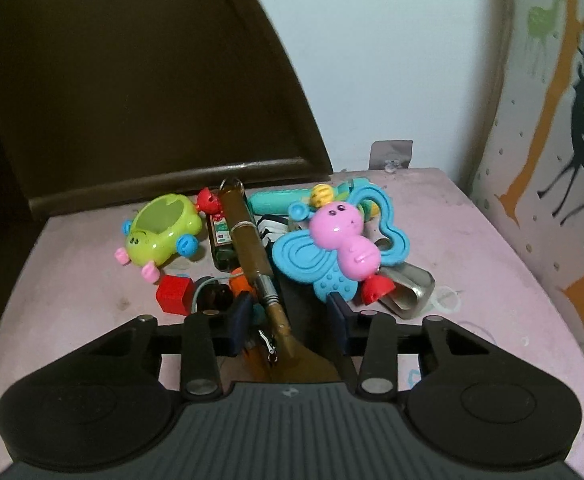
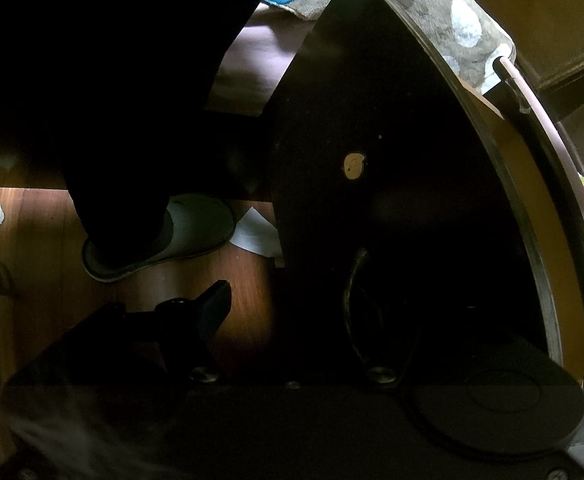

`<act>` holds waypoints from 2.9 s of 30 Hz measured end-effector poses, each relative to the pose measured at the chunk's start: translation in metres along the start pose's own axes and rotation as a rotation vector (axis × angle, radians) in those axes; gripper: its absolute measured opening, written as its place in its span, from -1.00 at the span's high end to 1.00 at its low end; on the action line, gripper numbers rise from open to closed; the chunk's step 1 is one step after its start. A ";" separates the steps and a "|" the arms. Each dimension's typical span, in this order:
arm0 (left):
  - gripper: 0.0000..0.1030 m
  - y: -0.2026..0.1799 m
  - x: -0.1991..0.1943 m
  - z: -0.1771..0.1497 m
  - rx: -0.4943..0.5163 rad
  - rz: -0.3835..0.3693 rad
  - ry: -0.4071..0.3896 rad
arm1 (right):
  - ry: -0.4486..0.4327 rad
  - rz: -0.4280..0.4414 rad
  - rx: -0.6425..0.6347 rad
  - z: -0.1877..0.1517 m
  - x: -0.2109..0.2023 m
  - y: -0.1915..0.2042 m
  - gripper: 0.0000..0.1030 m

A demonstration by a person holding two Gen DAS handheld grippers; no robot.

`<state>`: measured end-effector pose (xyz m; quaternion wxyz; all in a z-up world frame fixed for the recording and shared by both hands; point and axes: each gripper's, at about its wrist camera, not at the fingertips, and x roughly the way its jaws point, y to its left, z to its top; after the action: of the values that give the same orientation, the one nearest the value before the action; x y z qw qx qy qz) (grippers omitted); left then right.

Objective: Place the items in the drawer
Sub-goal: 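Reach the left tool into the toy pile and grasp the brass pen, then carry the brass pen with the left tool into the drawer and release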

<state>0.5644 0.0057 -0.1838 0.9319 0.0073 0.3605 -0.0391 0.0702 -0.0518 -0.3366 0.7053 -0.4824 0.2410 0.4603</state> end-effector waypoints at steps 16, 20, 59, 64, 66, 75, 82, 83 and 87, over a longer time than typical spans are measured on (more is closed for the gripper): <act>0.75 0.013 -0.038 -0.028 -0.044 -0.074 0.057 | 0.002 -0.001 -0.005 0.001 0.001 0.001 -0.30; 0.68 0.017 -0.029 -0.022 -0.074 -0.059 0.048 | 0.003 -0.003 -0.002 0.001 0.002 0.001 -0.30; 0.72 -0.023 -0.220 -0.089 0.068 -0.282 0.036 | 0.021 -0.021 -0.038 0.001 0.007 0.005 -0.32; 0.72 -0.042 -0.224 -0.140 0.110 -0.368 0.132 | 0.022 -0.020 -0.039 0.001 0.007 0.005 -0.32; 0.72 -0.045 -0.215 -0.160 0.099 -0.375 0.173 | 0.021 -0.020 -0.040 0.001 0.007 0.005 -0.32; 0.72 -0.038 -0.131 -0.201 0.047 -0.245 0.299 | 0.019 -0.020 -0.046 0.000 0.008 0.006 -0.36; 0.72 -0.045 -0.079 -0.209 0.052 -0.190 0.334 | 0.017 -0.019 -0.049 0.000 0.007 0.006 -0.38; 0.72 -0.047 -0.074 -0.211 0.051 -0.184 0.343 | 0.016 -0.019 -0.051 -0.001 0.007 0.007 -0.38; 0.71 -0.047 -0.059 -0.219 0.042 -0.132 0.390 | 0.015 -0.019 -0.052 -0.001 0.007 0.006 -0.38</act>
<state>0.3707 -0.0285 -0.3056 0.8396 0.0105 0.5328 -0.1053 0.0680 -0.0489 -0.3455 0.6949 -0.5062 0.2298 0.4561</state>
